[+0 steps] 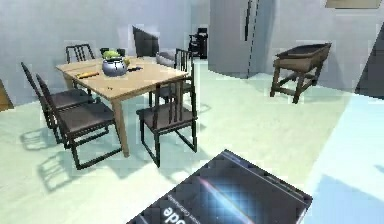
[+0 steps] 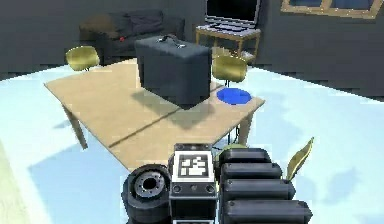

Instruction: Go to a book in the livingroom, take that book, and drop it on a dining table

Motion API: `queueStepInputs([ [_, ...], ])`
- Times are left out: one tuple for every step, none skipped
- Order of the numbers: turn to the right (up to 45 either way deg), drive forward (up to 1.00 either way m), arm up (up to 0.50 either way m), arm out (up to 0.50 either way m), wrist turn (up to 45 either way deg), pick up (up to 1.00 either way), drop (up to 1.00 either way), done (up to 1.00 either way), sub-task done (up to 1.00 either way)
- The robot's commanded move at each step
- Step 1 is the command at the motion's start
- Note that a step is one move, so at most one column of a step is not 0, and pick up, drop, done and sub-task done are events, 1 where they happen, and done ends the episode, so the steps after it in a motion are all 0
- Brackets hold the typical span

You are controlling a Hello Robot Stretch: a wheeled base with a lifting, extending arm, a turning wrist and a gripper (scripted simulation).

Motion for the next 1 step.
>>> queueStepInputs([
  [0.0,0.35,0.0,0.0,0.0,0.0,0.0,0.0,0.0],
])
